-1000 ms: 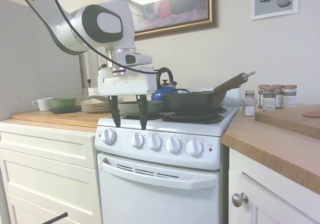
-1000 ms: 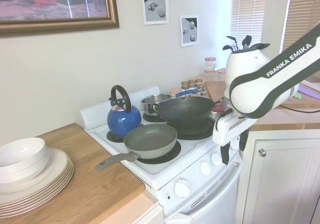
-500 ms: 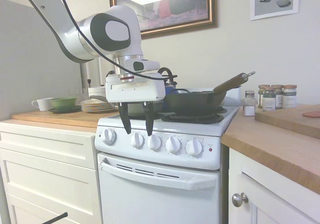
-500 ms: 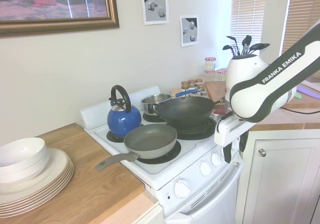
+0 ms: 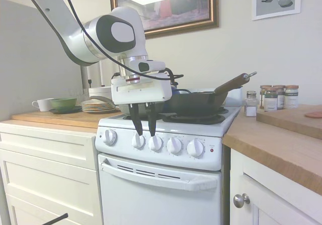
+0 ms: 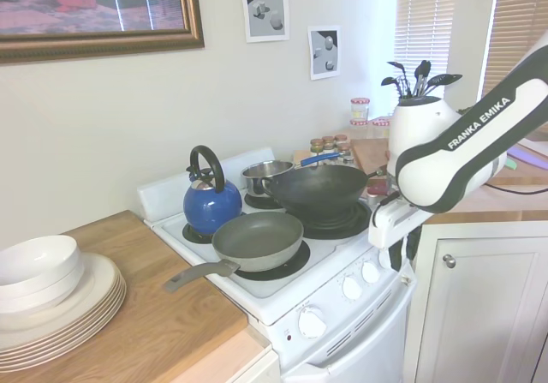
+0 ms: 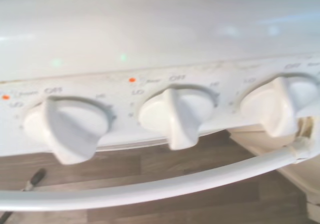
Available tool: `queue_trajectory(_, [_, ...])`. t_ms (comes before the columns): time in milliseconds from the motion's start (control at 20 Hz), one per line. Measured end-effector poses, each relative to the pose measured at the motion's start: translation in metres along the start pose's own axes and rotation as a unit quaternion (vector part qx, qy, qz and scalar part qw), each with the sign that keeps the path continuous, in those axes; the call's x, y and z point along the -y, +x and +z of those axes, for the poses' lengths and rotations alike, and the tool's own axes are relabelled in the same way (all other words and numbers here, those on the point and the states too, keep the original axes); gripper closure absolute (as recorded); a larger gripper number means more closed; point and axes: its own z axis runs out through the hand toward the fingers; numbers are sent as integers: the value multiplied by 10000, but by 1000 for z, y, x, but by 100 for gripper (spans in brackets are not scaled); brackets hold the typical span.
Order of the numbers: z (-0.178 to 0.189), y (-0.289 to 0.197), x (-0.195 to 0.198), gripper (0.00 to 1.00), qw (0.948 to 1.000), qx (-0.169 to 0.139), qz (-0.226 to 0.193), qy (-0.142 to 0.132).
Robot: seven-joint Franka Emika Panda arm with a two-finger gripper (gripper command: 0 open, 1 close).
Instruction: Turn on the stove on the top right
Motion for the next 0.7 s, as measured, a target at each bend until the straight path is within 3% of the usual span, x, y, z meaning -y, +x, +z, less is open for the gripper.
queue_trajectory(700, [10, 20, -5, 100, 9993, -259, 189, -179])
